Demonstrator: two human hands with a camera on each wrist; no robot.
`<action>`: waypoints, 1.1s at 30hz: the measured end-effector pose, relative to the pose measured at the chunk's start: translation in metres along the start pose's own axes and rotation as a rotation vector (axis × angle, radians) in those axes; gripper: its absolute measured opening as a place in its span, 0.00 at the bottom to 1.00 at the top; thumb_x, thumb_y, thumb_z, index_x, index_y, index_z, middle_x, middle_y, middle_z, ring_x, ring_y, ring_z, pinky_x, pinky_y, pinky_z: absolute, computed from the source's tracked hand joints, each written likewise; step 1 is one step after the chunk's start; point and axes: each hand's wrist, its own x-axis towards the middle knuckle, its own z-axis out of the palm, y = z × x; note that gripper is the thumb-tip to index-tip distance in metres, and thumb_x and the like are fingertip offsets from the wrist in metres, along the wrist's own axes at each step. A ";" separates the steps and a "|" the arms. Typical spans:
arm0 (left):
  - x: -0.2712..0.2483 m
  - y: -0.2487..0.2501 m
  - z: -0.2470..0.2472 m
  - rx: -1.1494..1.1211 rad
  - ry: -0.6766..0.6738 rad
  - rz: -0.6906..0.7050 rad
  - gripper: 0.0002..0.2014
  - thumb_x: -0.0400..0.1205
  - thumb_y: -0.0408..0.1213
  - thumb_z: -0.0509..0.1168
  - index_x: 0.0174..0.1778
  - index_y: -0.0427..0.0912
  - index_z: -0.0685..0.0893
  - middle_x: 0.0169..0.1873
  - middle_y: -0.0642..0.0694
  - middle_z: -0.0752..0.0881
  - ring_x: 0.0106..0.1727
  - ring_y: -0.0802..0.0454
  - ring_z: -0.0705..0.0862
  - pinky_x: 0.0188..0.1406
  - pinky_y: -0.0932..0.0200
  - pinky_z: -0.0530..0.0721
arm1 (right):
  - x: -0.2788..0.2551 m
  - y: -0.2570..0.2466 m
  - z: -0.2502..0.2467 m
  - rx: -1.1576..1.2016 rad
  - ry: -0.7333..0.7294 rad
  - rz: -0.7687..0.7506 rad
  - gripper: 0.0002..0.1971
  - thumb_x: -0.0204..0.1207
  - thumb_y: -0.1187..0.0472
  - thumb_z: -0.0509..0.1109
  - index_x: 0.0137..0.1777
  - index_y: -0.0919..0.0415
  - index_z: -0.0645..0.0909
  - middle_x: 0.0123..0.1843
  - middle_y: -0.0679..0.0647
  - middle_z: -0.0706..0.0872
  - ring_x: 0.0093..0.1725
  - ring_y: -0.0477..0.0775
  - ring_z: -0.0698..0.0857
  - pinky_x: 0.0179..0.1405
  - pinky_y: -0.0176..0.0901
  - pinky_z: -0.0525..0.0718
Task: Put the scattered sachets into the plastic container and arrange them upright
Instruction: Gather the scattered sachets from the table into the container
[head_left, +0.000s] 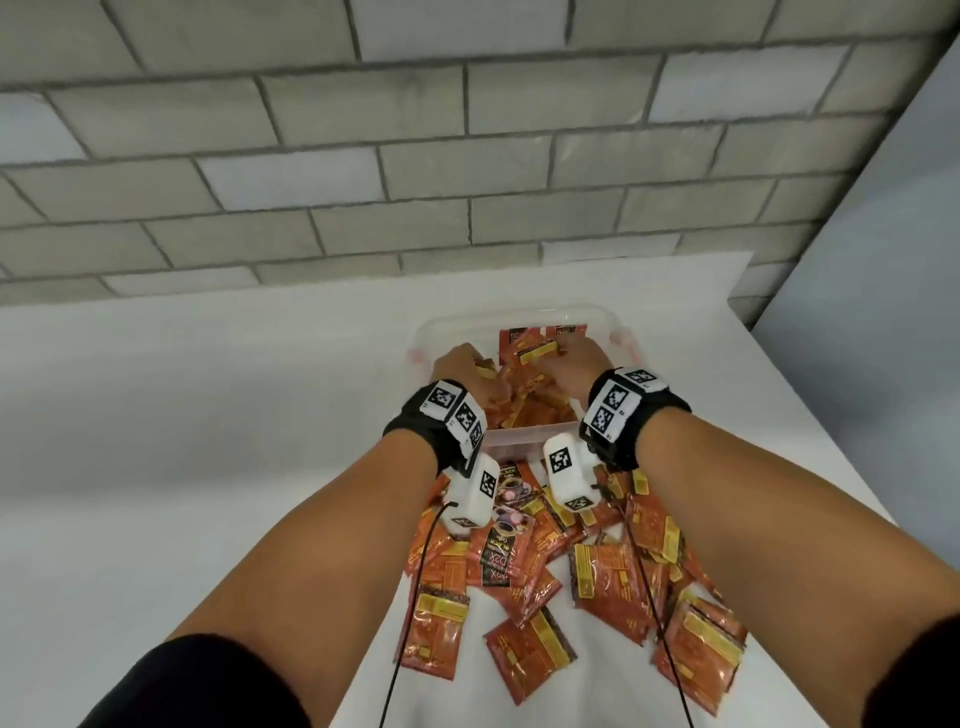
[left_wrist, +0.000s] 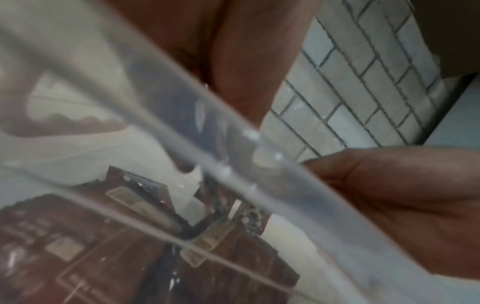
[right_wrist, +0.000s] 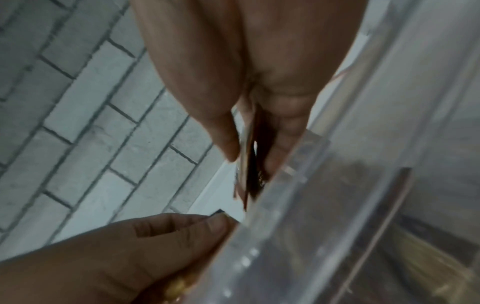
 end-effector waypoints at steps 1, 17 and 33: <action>0.002 -0.001 0.002 0.013 -0.009 -0.010 0.34 0.76 0.51 0.72 0.74 0.39 0.71 0.70 0.40 0.78 0.61 0.46 0.80 0.53 0.58 0.79 | 0.000 -0.001 0.002 -0.064 -0.013 0.002 0.20 0.73 0.55 0.72 0.62 0.64 0.81 0.60 0.58 0.85 0.60 0.63 0.84 0.60 0.56 0.84; -0.120 -0.089 -0.031 -0.127 0.100 0.017 0.07 0.80 0.45 0.68 0.41 0.46 0.82 0.38 0.50 0.86 0.43 0.47 0.85 0.36 0.59 0.78 | -0.115 0.017 -0.016 -0.220 -0.201 -0.319 0.06 0.78 0.59 0.69 0.54 0.56 0.81 0.47 0.45 0.81 0.45 0.42 0.79 0.38 0.28 0.72; -0.135 -0.122 0.021 0.100 0.118 -0.025 0.08 0.80 0.45 0.68 0.45 0.46 0.77 0.51 0.44 0.80 0.45 0.49 0.80 0.43 0.60 0.76 | -0.137 0.057 0.046 -0.678 -0.388 -0.270 0.29 0.71 0.53 0.77 0.70 0.55 0.71 0.68 0.53 0.77 0.61 0.52 0.79 0.59 0.43 0.79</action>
